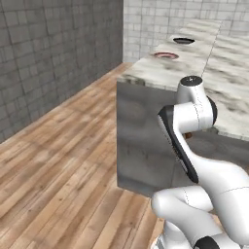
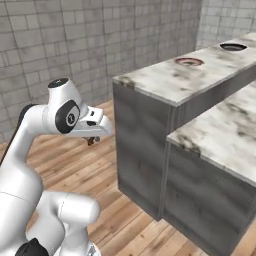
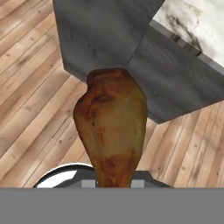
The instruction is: Take the chicken drumsticks from the pan and place one on each plate on the dining counter.
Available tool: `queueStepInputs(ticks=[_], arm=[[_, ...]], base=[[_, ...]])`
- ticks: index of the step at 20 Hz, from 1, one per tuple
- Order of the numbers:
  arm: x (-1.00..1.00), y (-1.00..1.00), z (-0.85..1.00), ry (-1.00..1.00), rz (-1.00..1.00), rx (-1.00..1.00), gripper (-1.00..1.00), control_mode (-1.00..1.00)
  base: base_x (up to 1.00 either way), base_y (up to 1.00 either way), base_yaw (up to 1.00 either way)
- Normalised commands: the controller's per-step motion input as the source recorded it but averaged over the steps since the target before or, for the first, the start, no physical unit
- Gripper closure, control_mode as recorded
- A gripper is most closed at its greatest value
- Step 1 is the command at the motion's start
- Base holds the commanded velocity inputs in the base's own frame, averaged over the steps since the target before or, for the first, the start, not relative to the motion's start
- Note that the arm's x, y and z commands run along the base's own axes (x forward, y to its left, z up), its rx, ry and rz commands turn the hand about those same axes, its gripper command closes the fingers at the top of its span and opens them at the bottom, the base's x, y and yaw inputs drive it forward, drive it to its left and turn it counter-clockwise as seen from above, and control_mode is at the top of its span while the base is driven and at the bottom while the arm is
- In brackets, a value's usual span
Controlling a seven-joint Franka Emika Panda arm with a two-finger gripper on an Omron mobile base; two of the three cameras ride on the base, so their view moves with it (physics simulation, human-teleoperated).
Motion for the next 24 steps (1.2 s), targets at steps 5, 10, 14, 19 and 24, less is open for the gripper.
queueStepInputs(ticks=[5, 10, 14, 19, 24], arm=[[0.00, 0.00, 0.00, 0.00, 0.00, 0.00, 1.00, 1.00], [0.00, 0.00, 0.00, 0.00, 0.00, 0.00, 1.00, 1.00], [0.00, 0.00, 0.00, 0.00, 0.00, 0.00, 1.00, 1.00], [0.00, 0.00, 0.00, 0.00, 0.00, 0.00, 1.00, 1.00], [0.00, 0.00, 0.00, 0.00, 0.00, 0.00, 1.00, 1.00]], base=[[0.46, 0.94, -0.32], [0.45, 0.93, -0.33], [0.46, 0.92, -0.34], [0.46, 0.90, -0.36], [0.47, 0.89, -0.37]])
